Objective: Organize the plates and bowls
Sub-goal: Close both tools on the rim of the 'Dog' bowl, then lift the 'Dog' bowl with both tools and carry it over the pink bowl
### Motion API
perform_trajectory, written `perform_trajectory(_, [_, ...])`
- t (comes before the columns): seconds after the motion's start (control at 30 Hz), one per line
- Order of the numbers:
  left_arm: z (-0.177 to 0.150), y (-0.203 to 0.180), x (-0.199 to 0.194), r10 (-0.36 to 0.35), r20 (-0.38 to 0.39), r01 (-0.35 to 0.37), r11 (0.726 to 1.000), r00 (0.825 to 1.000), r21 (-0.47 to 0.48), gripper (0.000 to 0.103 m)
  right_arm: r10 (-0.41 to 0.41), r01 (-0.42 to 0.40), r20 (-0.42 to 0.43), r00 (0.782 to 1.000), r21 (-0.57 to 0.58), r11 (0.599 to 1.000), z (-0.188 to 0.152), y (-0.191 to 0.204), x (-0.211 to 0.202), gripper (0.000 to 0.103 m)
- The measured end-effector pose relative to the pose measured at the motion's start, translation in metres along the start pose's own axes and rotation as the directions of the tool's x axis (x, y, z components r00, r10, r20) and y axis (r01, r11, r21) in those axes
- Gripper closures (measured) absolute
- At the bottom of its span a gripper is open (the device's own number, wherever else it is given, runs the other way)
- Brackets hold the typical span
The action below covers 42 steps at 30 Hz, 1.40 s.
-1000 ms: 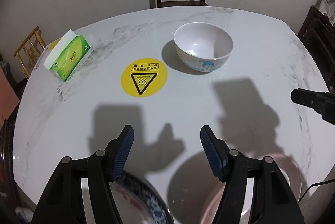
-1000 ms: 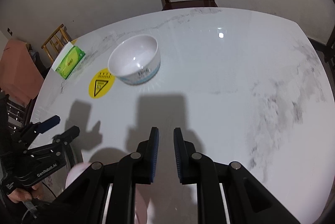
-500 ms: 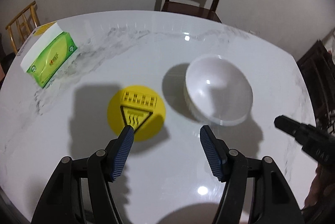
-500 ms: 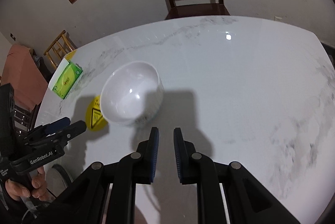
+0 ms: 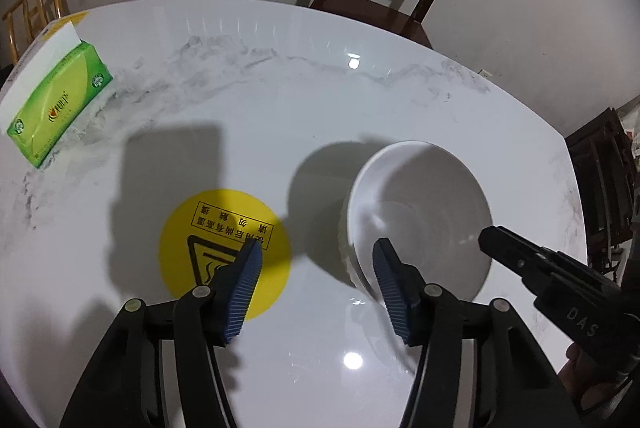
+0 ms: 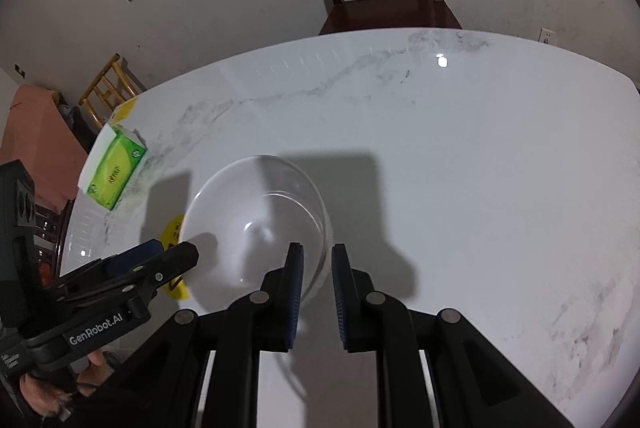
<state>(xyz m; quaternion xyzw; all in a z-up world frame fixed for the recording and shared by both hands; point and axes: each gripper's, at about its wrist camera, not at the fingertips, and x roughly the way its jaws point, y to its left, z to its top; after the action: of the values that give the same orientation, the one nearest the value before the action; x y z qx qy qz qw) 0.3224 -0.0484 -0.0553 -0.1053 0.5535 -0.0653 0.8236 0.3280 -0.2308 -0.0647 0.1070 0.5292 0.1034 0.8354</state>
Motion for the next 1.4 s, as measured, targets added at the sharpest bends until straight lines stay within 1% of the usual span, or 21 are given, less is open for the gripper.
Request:
perform_trajectory(0.1, [0.003,0.001,0.009,-0.013,-0.014,0.013,1.000,1.000,-0.011,0.061,-0.012,0.012,-0.007,1.000,0.000,1.000,0.001,0.000,0.008,0.088])
perform_trajectory(0.17, [0.004,0.002,0.013,-0.020,-0.023,0.020,1.000,1.000,-0.021,0.063,-0.014,0.014,-0.003,1.000,0.000,1.000,0.000,0.000,0.011,0.088])
perform_trajectory(0.2, [0.003,0.003,0.014,-0.027,-0.023,0.027,0.999,0.999,-0.026,0.066,-0.017,0.017,-0.004,1.000,0.000,1.000,0.000,0.000,0.012,0.088])
perform_trajectory(0.23, [0.002,0.003,0.014,-0.043,-0.022,0.043,0.999,0.999,-0.027,0.073,-0.014,0.014,-0.007,1.000,0.001,1.000,0.001,0.000,0.013,0.088])
perform_trajectory(0.3, [0.003,0.001,0.015,-0.051,-0.018,0.050,0.998,0.999,-0.023,0.081,-0.011,0.011,-0.007,1.000,0.003,1.000,0.001,-0.001,0.014,0.088])
perform_trajectory(0.37, [0.003,-0.002,0.015,-0.057,-0.018,0.056,0.998,0.998,-0.017,0.086,-0.005,0.005,-0.007,1.000,0.009,1.000,0.000,-0.001,0.015,0.090])
perform_trajectory(0.4, [0.003,-0.003,0.015,-0.065,-0.020,0.065,0.998,0.998,-0.014,0.091,-0.002,0.002,-0.006,1.000,0.012,1.000,0.000,-0.001,0.015,0.091])
perform_trajectory(0.43, [0.002,-0.005,0.016,-0.076,-0.029,0.076,0.997,0.997,-0.007,0.093,-0.004,0.004,-0.006,1.000,0.016,1.000,-0.001,-0.001,0.015,0.091])
perform_trajectory(0.53, [0.000,-0.008,0.015,-0.059,-0.029,0.059,0.998,0.998,0.005,0.093,-0.010,0.010,-0.004,1.000,0.029,1.000,-0.003,-0.001,0.014,0.092])
perform_trajectory(0.7, [-0.006,-0.009,0.013,-0.055,-0.047,0.056,0.998,0.997,0.010,0.093,-0.014,0.014,-0.004,1.000,0.030,0.999,-0.014,0.001,0.006,0.092])
perform_trajectory(0.83, [-0.012,-0.012,0.007,-0.049,-0.047,0.050,0.999,0.998,0.020,0.093,-0.014,0.014,0.006,1.000,0.027,1.000,-0.022,0.003,-0.005,0.092])
perform_trajectory(1.03, [-0.028,-0.018,-0.007,-0.055,-0.053,0.057,0.998,0.997,0.039,0.093,-0.018,0.018,0.005,1.000,0.030,0.999,-0.037,0.004,-0.022,0.092])
perform_trajectory(1.4, [-0.050,-0.029,-0.038,-0.064,-0.033,0.067,0.995,0.997,0.073,0.093,-0.017,0.016,0.036,0.999,0.030,0.999,-0.061,0.010,-0.061,0.092])
